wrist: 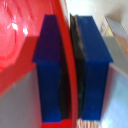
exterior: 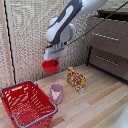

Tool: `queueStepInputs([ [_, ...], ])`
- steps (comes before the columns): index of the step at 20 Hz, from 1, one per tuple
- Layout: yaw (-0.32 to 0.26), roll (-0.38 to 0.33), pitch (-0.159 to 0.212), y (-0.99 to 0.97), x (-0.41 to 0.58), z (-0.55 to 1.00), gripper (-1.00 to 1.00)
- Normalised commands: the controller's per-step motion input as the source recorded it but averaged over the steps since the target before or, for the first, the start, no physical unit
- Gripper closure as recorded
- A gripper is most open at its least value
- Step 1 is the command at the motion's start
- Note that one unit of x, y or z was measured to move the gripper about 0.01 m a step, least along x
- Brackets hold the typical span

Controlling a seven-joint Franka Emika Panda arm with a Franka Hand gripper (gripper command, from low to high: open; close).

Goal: Move your gripper in the direction of the red bowl and clutch it softly. Cautiously raise the red bowl up from the surface. Hover the red bowl above the basket and gently bring it down inside. Let go of the gripper's grasp when the red bowl is within the basket.

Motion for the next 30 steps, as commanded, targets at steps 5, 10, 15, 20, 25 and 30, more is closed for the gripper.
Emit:
queueStepInputs([
  [5, 0.07, 0.018, 0.112, 0.26, -0.099, 0.86, 1.0],
  [10, 0.04, 0.0, 0.036, 0.65, -0.366, 0.7, 1.0],
  [15, 0.0, 0.0, -0.008, 0.82, -0.441, 0.52, 1.0],
  [20, 0.0, 0.0, -0.024, 0.87, -0.434, 0.41, 1.0],
  [25, 0.0, 0.0, -0.044, 0.9, -0.434, 0.13, 1.0],
  [30, 0.0, -0.057, -0.04, 0.86, -0.398, -0.49, 1.0],
])
